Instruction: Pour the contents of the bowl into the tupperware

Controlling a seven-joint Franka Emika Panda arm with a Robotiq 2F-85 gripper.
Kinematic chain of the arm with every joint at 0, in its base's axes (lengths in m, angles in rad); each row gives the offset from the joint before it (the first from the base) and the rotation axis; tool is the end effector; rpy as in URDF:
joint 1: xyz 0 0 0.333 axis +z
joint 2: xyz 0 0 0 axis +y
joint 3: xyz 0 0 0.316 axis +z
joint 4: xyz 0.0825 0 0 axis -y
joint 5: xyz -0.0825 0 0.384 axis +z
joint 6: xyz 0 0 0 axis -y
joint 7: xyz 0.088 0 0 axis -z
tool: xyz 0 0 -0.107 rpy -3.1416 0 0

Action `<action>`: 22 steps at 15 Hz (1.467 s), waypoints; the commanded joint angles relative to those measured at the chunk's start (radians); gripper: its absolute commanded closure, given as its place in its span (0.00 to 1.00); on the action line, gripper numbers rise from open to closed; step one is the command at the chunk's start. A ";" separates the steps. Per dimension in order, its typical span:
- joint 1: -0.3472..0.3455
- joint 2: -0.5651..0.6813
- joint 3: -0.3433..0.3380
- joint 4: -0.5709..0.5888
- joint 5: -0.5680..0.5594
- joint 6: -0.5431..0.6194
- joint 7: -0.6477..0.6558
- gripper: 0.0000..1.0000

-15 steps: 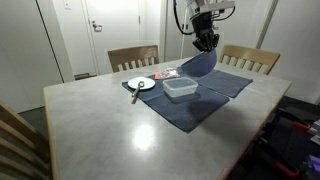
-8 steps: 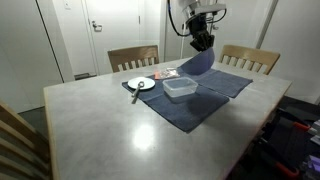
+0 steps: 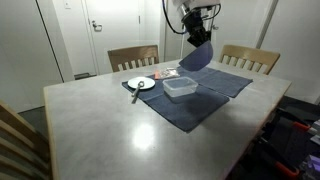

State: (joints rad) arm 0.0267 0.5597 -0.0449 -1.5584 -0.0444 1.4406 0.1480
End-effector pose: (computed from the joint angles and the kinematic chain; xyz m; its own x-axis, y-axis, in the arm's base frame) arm 0.6100 -0.0132 0.2896 0.7724 -0.1764 -0.6101 -0.1033 -0.9828 0.1534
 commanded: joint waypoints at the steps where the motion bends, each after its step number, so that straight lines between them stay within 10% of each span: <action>1: -0.011 0.073 0.014 0.096 0.007 -0.084 -0.040 0.99; 22: 0.015 0.352 0.037 0.443 -0.028 -0.425 -0.114 0.99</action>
State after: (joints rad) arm 0.0434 0.8573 -0.0119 -1.2115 -0.0520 1.0980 0.0737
